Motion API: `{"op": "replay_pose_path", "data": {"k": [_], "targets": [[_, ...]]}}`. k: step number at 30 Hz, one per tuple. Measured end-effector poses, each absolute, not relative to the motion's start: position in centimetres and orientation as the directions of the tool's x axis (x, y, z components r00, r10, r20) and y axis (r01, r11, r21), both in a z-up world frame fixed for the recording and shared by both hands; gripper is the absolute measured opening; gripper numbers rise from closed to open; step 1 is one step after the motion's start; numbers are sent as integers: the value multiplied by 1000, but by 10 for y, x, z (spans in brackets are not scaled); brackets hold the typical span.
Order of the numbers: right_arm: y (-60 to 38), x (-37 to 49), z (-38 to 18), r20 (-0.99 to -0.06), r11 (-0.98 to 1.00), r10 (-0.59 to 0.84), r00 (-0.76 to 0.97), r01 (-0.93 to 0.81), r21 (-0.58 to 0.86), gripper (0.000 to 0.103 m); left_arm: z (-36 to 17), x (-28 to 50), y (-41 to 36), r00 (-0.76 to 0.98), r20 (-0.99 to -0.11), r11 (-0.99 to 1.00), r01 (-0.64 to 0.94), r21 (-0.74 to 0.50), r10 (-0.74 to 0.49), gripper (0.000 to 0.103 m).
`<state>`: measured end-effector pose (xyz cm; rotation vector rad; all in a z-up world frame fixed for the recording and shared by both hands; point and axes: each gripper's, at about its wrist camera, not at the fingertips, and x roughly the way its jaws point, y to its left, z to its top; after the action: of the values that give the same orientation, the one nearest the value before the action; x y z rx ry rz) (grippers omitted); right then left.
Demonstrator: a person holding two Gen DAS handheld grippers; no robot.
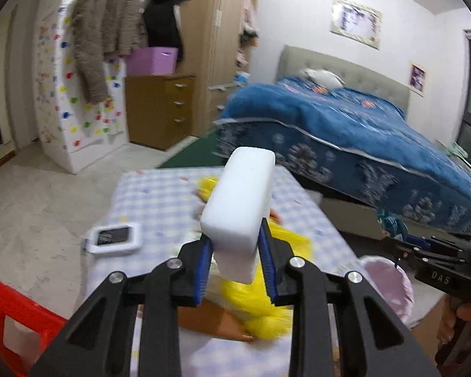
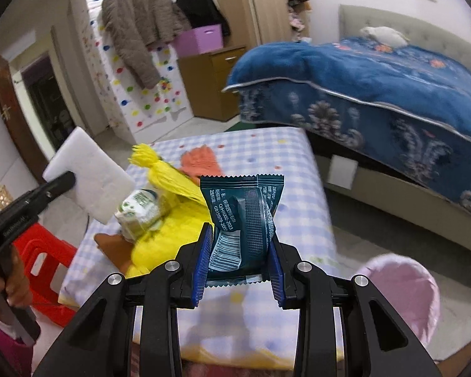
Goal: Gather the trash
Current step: 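Carry the wrapper and foam block over the pink bin and release both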
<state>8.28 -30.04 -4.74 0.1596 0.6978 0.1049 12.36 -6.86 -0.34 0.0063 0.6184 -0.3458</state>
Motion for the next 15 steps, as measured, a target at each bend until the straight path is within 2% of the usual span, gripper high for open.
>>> {"op": "replay_pose_path", "data": {"k": [4, 7, 15], "targets": [[-340, 52, -63, -649, 980, 90, 755, 49, 193, 34, -14, 111, -126, 701, -570, 895, 416, -160, -427, 27], [-373, 33, -78, -667, 973, 34, 744, 128, 193, 34, -26, 100, -181, 647, -586, 845, 518, -130, -487, 27], [-440, -15, -133, -733, 929, -51, 678, 301, 214, 35, -86, 88, -287, 504, -672, 744, 659, -106, -542, 28]]}}
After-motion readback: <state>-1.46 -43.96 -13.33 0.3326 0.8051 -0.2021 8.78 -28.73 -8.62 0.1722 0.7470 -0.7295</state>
